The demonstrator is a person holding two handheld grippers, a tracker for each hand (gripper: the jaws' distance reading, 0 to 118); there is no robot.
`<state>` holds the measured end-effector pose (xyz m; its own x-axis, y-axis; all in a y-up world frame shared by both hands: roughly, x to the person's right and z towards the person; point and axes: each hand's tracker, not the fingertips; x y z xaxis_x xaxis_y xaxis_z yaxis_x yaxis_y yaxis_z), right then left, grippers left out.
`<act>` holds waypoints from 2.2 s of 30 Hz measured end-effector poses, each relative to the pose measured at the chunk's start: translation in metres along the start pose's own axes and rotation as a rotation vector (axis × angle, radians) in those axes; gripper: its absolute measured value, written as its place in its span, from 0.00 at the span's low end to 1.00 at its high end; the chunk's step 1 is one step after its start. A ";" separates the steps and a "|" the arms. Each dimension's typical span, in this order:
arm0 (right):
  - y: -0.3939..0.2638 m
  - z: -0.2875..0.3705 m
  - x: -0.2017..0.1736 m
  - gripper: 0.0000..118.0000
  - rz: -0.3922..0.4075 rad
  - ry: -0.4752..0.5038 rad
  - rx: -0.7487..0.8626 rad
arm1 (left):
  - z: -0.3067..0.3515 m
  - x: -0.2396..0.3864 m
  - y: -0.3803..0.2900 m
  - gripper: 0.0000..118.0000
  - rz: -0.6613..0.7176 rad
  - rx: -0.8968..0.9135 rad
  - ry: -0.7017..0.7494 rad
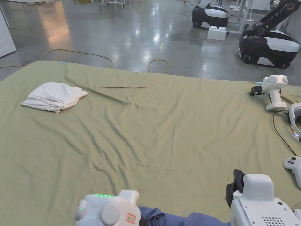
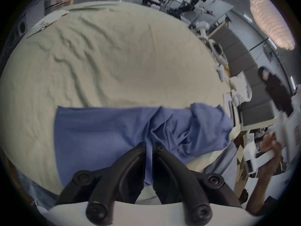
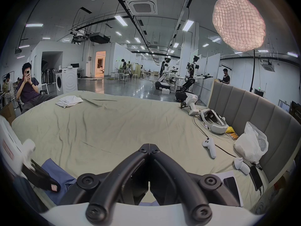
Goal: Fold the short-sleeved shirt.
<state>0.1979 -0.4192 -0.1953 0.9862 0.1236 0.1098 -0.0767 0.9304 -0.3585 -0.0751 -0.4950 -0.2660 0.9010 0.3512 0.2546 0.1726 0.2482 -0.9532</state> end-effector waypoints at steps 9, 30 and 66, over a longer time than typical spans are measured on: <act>-0.001 0.000 0.001 0.00 0.014 0.001 -0.011 | -0.016 0.006 -0.005 0.08 -0.022 0.114 -0.120; 0.006 -0.001 0.001 0.00 0.025 0.011 -0.002 | 0.030 -0.031 -0.010 0.34 -0.041 0.172 -0.226; 0.021 0.013 -0.004 0.00 -0.077 0.007 0.145 | 0.056 -0.170 -0.039 0.12 0.298 0.310 -0.557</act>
<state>0.1906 -0.3958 -0.1915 0.9910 0.0478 0.1248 -0.0204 0.9771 -0.2117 -0.2573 -0.5133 -0.2630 0.5404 0.8337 0.1141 -0.2457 0.2860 -0.9262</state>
